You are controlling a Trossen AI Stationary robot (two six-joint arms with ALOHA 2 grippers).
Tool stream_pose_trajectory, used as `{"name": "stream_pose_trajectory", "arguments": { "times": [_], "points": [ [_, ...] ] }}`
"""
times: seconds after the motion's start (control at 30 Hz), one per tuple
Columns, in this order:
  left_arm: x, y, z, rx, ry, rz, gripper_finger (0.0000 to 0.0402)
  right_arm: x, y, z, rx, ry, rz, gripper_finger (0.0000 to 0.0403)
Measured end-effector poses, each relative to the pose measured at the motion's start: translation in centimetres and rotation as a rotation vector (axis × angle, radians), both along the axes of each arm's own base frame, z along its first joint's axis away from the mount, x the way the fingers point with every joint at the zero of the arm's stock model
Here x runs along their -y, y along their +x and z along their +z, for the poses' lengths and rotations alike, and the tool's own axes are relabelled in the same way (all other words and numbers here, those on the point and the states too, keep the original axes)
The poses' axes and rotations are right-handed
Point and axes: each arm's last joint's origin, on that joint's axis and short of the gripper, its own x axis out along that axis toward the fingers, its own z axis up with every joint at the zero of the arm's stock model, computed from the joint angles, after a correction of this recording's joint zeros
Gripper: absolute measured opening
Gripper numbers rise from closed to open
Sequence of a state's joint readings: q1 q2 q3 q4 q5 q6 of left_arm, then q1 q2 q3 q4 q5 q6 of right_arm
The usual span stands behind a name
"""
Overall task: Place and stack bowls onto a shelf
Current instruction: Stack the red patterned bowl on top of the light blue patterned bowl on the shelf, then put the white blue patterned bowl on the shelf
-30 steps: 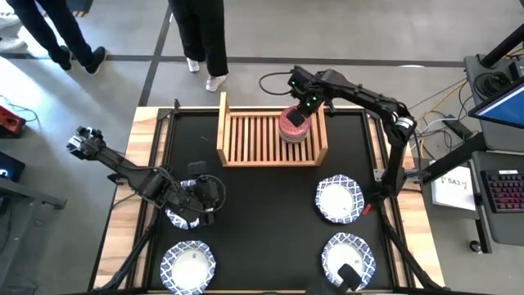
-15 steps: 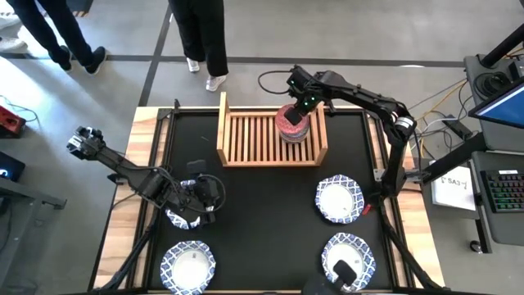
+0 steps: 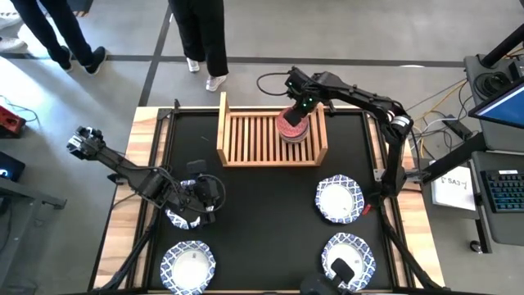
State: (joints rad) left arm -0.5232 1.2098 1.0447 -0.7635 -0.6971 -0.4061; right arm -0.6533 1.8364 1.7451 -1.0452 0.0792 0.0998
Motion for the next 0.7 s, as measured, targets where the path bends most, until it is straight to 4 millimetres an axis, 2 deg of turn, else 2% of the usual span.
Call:
{"name": "stream_pose_trajectory", "arguments": {
  "times": [0.23,0.5,0.7],
  "points": [
    [0.0,0.0,0.0,0.0,0.0,0.0,0.0089,0.0,0.0,0.2,0.005,-0.011,0.014,0.0044],
    [0.0,0.0,0.0,-0.003,-0.002,-0.005,0.0089,-0.1,-0.1,0.5,0.009,-0.019,0.02,0.0107],
    [-0.1,0.1,0.0,-0.039,0.042,-0.068,0.0089,-0.4,-0.6,2.9,0.019,-0.056,0.011,0.0136]
  ]
}}
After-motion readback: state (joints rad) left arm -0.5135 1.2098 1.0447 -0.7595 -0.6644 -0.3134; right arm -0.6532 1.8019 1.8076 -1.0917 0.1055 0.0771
